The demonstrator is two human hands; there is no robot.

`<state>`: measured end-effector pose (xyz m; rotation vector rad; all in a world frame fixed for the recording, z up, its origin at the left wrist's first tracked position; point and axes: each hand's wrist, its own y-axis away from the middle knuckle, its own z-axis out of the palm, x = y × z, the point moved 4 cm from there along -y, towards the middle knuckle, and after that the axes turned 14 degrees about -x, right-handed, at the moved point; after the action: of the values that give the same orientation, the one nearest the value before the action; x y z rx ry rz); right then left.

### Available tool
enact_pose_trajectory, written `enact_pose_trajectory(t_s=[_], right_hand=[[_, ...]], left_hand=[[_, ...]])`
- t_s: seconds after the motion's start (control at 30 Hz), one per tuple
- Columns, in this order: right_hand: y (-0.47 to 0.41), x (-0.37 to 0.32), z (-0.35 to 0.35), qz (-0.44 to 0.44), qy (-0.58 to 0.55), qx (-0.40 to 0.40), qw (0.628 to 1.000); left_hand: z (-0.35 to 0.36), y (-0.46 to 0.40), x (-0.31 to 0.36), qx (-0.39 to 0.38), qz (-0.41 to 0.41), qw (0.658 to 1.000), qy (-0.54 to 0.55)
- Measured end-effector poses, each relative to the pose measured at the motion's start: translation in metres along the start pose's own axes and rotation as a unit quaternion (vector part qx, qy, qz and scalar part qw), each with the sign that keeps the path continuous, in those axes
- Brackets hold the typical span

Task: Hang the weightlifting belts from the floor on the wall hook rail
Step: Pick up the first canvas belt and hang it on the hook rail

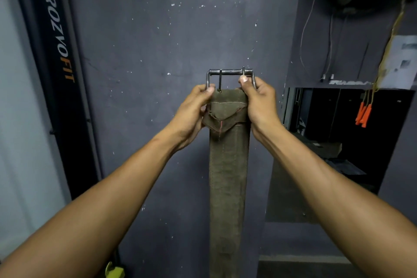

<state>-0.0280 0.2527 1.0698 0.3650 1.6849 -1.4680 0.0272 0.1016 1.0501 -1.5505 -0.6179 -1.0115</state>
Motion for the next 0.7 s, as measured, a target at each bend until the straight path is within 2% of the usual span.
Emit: enact_pose_trajectory(t_s=[0.07, 0.13, 0.33, 0.5, 0.7], right_hand=[[-0.013, -0.005, 0.003, -0.01, 0.015, -0.017, 1.0], [-0.031, -0.013, 0.004, -0.019, 0.038, -0.022, 0.999], [-0.103, -0.045, -0.005, -0.076, 0.165, 0.006, 0.983], [-0.174, -0.076, -0.014, -0.147, 0.37, 0.036, 0.917], [-0.26, -0.093, -0.033, -0.176, 0.429, 0.1, 0.88]], left_hand=[[-0.002, -0.016, 0.012, 0.077, 0.014, 0.987, -0.141], [-0.006, -0.033, 0.023, 0.127, 0.038, 0.967, -0.218], [-0.025, -0.106, 0.056, 0.152, 0.098, 0.948, -0.261], [-0.048, -0.181, 0.091, 0.138, 0.145, 0.94, -0.277], [-0.063, -0.275, 0.133, 0.132, 0.159, 0.916, -0.343]])
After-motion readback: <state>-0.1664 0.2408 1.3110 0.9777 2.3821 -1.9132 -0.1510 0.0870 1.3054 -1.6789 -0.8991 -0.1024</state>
